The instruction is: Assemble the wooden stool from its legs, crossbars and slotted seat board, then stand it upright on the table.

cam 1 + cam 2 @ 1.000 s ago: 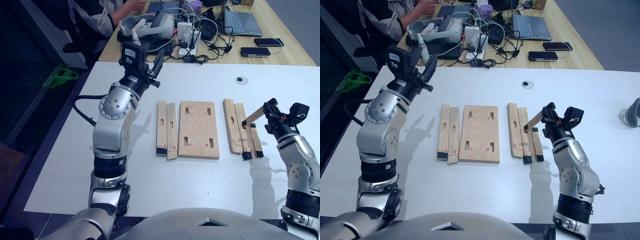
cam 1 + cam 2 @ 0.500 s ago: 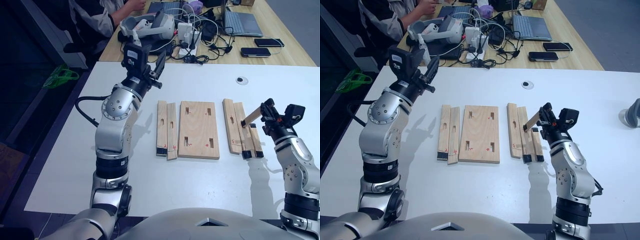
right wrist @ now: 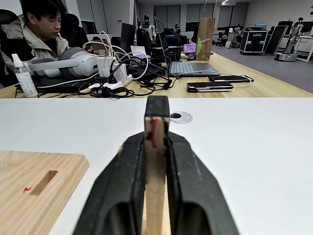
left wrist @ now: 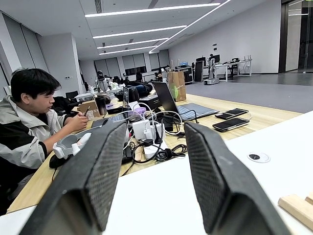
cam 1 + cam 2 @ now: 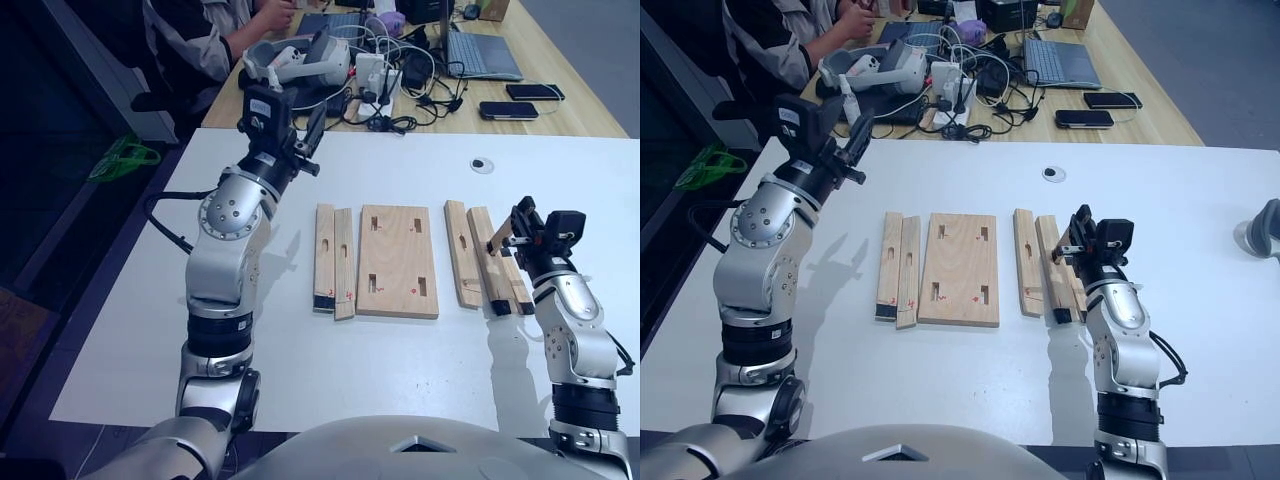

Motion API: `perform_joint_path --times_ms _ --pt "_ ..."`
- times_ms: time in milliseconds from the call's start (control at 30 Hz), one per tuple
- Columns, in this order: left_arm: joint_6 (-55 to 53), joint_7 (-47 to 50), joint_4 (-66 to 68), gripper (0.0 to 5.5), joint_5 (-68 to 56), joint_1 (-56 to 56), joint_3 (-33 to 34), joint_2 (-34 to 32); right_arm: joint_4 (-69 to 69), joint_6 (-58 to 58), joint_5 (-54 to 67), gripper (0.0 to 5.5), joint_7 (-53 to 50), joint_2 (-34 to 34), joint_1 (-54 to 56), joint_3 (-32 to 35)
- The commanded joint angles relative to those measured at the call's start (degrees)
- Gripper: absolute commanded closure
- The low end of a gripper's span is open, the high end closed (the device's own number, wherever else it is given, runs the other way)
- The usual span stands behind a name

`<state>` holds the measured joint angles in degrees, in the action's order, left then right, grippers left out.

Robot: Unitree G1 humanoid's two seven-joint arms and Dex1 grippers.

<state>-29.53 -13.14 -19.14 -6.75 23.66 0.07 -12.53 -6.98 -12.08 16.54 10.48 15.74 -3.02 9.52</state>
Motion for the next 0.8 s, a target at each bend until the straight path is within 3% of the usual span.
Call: perform_joint_path --times_ms 33,167,433,467,800 --pt "-0.62 0.17 -0.25 3.35 0.27 0.68 -0.07 -0.46 6.52 -3.15 -2.4 5.1 -0.15 -0.47 -7.3 -0.7" --pt "-0.53 -0.07 -0.02 3.35 0.17 1.0 -0.21 -0.63 7.76 -2.55 -1.9 5.1 -0.18 -0.83 -9.75 -0.11" --pt "-0.15 -0.14 0.46 3.35 0.13 1.25 -0.54 -0.58 5.25 -1.46 -0.63 5.1 -0.75 -1.68 -4.6 0.4" --pt "-0.08 -0.13 0.51 3.35 0.14 1.21 -0.56 -0.54 4.67 -1.31 -0.58 4.73 -0.84 -1.84 -3.97 0.33" --pt "0.5 0.28 0.71 3.35 0.28 0.65 -0.83 -0.16 1.53 -1.58 -0.49 3.14 -1.6 -2.06 -0.7 1.85"
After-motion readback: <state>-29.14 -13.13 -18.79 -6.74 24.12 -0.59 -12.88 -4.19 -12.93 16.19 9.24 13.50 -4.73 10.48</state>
